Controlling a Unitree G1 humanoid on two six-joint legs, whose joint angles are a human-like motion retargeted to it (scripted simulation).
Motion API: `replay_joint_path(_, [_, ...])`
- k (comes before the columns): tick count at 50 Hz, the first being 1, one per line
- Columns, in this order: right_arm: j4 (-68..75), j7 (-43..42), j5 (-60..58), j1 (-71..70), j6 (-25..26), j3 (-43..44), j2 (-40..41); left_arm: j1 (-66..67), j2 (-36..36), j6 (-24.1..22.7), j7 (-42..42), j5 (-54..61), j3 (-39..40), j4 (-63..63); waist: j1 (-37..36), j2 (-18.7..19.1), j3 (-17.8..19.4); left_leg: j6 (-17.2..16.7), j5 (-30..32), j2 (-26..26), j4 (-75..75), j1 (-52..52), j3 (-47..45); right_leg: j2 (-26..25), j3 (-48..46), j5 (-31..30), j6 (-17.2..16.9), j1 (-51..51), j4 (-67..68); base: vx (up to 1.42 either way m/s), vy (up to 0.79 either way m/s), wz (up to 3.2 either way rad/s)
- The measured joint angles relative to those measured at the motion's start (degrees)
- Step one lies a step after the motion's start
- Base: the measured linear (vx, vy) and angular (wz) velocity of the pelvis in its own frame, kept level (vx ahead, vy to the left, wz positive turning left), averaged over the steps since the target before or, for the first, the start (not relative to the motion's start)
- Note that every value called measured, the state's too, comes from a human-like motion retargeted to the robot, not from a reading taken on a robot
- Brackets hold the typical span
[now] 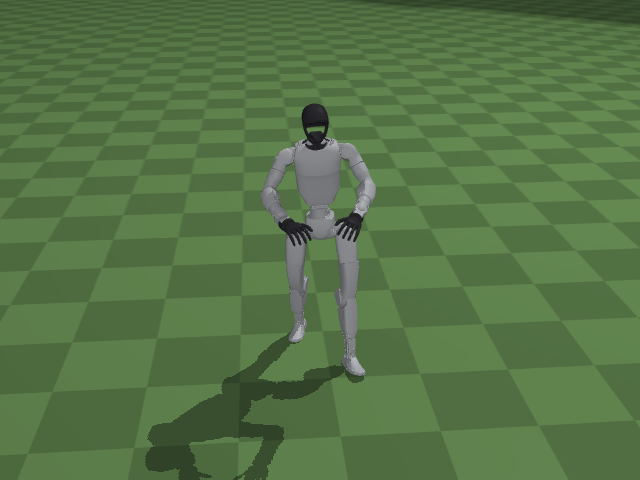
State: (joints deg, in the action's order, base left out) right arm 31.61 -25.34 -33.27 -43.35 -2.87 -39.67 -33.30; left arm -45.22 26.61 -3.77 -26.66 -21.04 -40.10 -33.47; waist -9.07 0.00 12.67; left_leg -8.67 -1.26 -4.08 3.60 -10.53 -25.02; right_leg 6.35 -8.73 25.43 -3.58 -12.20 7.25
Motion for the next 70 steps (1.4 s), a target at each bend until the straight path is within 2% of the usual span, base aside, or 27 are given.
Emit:
replay_joint_path(4, [2.57, 2.00, 0.58, -1.53, 0.27, -1.06, 0.48, -5.74, -0.56, 0.42, 1.78, -2.50, -4.14, -3.80, -0.62, -1.20, -2.41, -0.90, 0.30, -0.21, -1.65, 1.45, 2.54, -0.31, -0.31, -1.57, 1.04, -1.29, 2.71, 0.51, 0.11, 0.05])
replay_joint_path(7, [4.66, 2.57, 0.91, -1.85, 0.75, -0.77, 1.14, -9.87, -2.32, 1.39, 3.45, -3.04, -6.30, -7.45, -1.62, -2.97, -3.30, 1.79, -1.46, 0.45, -1.95, 4.27, 2.60, 0.94, 0.20, -4.55, 1.79, -0.25, 9.72, 0.56, 0.14, -0.05])
replay_joint_path(11, [6.70, 4.64, 2.86, -1.01, 0.51, -1.26, 2.22, -12.14, -4.65, 2.29, 5.07, -5.17, -8.34, -11.09, -1.93, -2.76, -4.28, 2.55, -6.74, -1.85, -6.24, 8.08, 3.38, 0.56, 1.58, -13.12, 3.88, 5.66, 28.89, 0.56, 0.16, -0.02])
replay_joint_path(13, [6.85, 2.69, 2.99, -0.34, 1.84, -1.16, 2.76, -12.00, -5.74, 5.01, 7.29, -12.90, -7.97, -12.93, -1.15, -1.88, -5.55, 1.37, -9.67, -3.99, -9.91, 8.40, 4.13, -0.66, 1.95, -16.16, 4.69, 10.80, 39.13, 0.50, 0.14, 0.12])
replay_joint_path(15, [7.26, 2.52, 3.89, -0.56, 2.08, -1.61, 3.08, -12.23, -6.22, 6.26, 7.79, -15.07, -8.33, -13.68, -0.06, -1.39, -6.16, 1.59, -11.68, -4.98, -12.06, 9.08, 4.90, -1.49, 1.86, -15.98, 4.92, 15.46, 46.36, 0.48, 0.12, 0.22])
replay_joint_path(18, [7.89, 3.44, 5.38, -2.03, 1.57, -2.07, 3.30, -12.91, -6.09, 6.78, 7.45, -14.78, -8.97, -14.21, 2.13, -0.76, -5.90, 1.70, -13.72, -5.57, -14.67, 10.23, 6.11, -1.67, -0.11, -12.98, 4.65, 20.49, 49.28, 0.45, 0.10, 0.29])
replay_joint_path(20, [8.01, 3.96, 6.31, -3.16, 1.07, -2.38, 3.25, -13.19, -5.88, 6.83, 7.01, -14.35, -9.17, -14.42, 3.67, -0.12, -5.53, 1.14, -14.83, -6.00, -16.56, 10.79, 6.90, -1.13, -2.75, -11.63, 4.47, 22.80, 46.86, 0.43, 0.07, 0.23])
replay_joint_path(22, [8.05, 4.10, 6.79, -4.47, 0.85, -3.00, 2.99, -13.66, -5.96, 7.24, 5.69, -12.91, -9.34, -14.52, 4.35, -0.20, -5.35, 1.98, -15.27, -5.08, -16.57, 11.72, 6.18, 0.35, -5.34, -10.97, 4.34, 25.14, 41.11, 0.41, 0.05, 0.07])
replay_joint_path(25, [7.71, 3.69, 7.33, -7.20, 0.59, -4.36, 2.24, -14.91, -5.50, 7.03, 3.84, -11.29, -9.78, -14.82, 6.57, -0.26, -4.65, 2.68, -16.98, -3.79, -18.00, 12.68, 6.57, 1.93, -9.86, -12.28, 3.18, 25.89, 26.00, 0.43, 0.02, 0.26])
replay_joint_path(29, [7.04, 2.07, 6.65, -9.85, 1.45, -6.12, 1.51, -16.19, -4.98, 6.32, 1.51, -9.67, -10.26, -15.08, 10.02, -1.86, -3.52, 4.57, -19.70, 0.24, -17.27, 17.02, 7.79, 3.12, -12.02, -17.04, -1.93, 22.88, -0.34, 0.50, -0.05, 0.50])
replay_joint_path(32, [5.95, 1.18, 6.18, -10.33, 0.60, -4.43, 1.45, -17.22, -4.96, 5.39, 1.36, -12.01, -10.79, -16.69, 11.90, -2.46, -3.10, 4.07, -20.91, 1.54, -15.48, 21.56, 8.48, 3.08, -10.79, -19.84, -5.75, 20.77, -10.55, 0.57, -0.11, 0.47])
replay_joint_path(35, [4.02, 1.56, 5.99, -8.27, -2.62, 0.78, 1.17, -17.97, -6.34, 4.03, 2.83, -16.94, -11.19, -19.85, 12.12, -2.77, -4.37, 3.40, -21.06, 1.61, -15.93, 23.89, 8.56, 3.36, -10.12, -24.58, -5.15, 18.80, -12.24, 0.59, -0.15, 0.27])
replay_joint_path(37, [3.63, 2.33, 6.03, -7.21, -2.90, 2.08, 1.03, -17.28, -7.04, 3.86, 3.17, -17.22, -10.18, -20.77, 11.82, -2.71, -5.55, 3.94, -20.28, 1.33, -19.35, 23.87, 8.92, 3.83, -10.49, -24.28, -4.10, 17.03, -11.52, 0.60, -0.19, 0.11])
replay_joint_path(40, [3.05, 3.35, 6.27, -5.39, -3.24, 3.28, 0.94, -15.55, -7.91, 3.77, 3.90, -17.25, -8.51, -21.56, 11.22, -2.65, -6.97, 5.02, -16.50, 0.15, -29.58, 21.43, 9.41, 4.71, -10.68, -19.38, -3.07, 14.40, -9.07, 0.59, -0.22, 0.06])
replay_joint_path(45, [-1.87, 4.50, 7.30, -2.98, -3.02, 4.10, -1.20, -12.64, -6.56, 3.62, 3.83, -14.77, -6.91, -17.61, 9.97, -1.70, -8.60, 7.83, -7.23, -5.54, -55.66, 9.49, 8.04, 4.38, -10.75, -13.65, -2.07, 11.33, -5.93, 0.53, -0.23, 0.00])
replay_joint_path(50, [-11.21, 5.69, 9.43, -0.97, -3.46, 6.29, -4.59, -9.58, -1.77, 2.89, 3.96, -13.29, -5.09, -7.82, 7.00, -1.60, -7.94, 9.68, -11.46, -7.49, -63.91, 2.15, 4.51, 3.88, -9.10, -9.67, -1.95, 8.67, -3.81, 0.47, -0.17, -0.35])
replay_joint_path(54, [-16.83, 7.23, 10.55, 0.82, -3.61, 8.00, -6.21, -7.24, 1.45, 2.12, 5.69, -12.59, -4.08, -0.89, 4.16, -1.91, -7.14, 9.24, -14.15, -5.28, -55.08, -0.38, 0.96, 3.91, -7.44, -7.60, -2.24, 6.76, -2.01, 0.45, -0.10, -0.45])
replay_joint_path(58, [-17.77, 7.51, 10.84, 0.85, -3.05, 7.80, -6.60, -6.93, 2.57, 2.28, 6.78, -12.08, -4.08, 1.63, 1.93, -1.49, -6.64, 8.22, -12.92, -2.65, -35.94, -0.65, -3.02, 2.83, -6.78, -6.03, -2.12, 4.47, -1.66, 0.44, -0.05, -0.31])
replay_joint_path(62, [-14.91, 7.06, 9.96, -0.98, -3.03, 6.37, -5.66, -7.86, 2.17, 2.19, 6.87, -12.27, -3.63, 0.88, 0.02, 0.27, -6.15, 4.06, -7.10, -0.22, -12.07, 0.98, -5.53, 0.08, -6.04, -4.36, -2.30, 1.05, -2.59, 0.46, 0.00, -0.36])
replay_joint_path(65, [-12.42, 6.67, 9.40, -1.98, -3.43, 5.42, -4.31, -7.98, 2.09, 1.75, 6.67, -12.68, -3.13, 0.19, -1.35, 1.17, -6.15, 0.14, -4.18, 0.70, -0.83, 1.19, -5.53, -1.42, -4.94, -3.09, -2.63, -1.59, -2.72, 0.51, 0.04, -0.48])
replay_joint_path(67, [-10.89, 6.39, 9.16, -2.44, -3.53, 5.08, -3.39, -7.86, 2.50, 1.54, 6.57, -12.74, -2.81, 0.14, -2.36, 1.06, -6.35, -0.34, -3.15, 1.00, 1.40, 1.04, -4.17, -1.56, -3.95, -2.58, -2.50, -2.78, -2.07, 0.54, 0.05, -0.55])
replay_joint_path(70, [-8.94, 5.93, 8.78, -2.19, -3.44, 5.02, -1.71, -7.02, 3.56, 1.39, 6.79, -12.99, -2.63, 0.41, -3.99, 0.43, -7.50, 1.59, -0.34, 0.95, 1.40, 1.90, -1.37, -1.55, -2.13, -2.51, -1.65, -3.86, -0.01, 0.59, 0.08, -0.60])
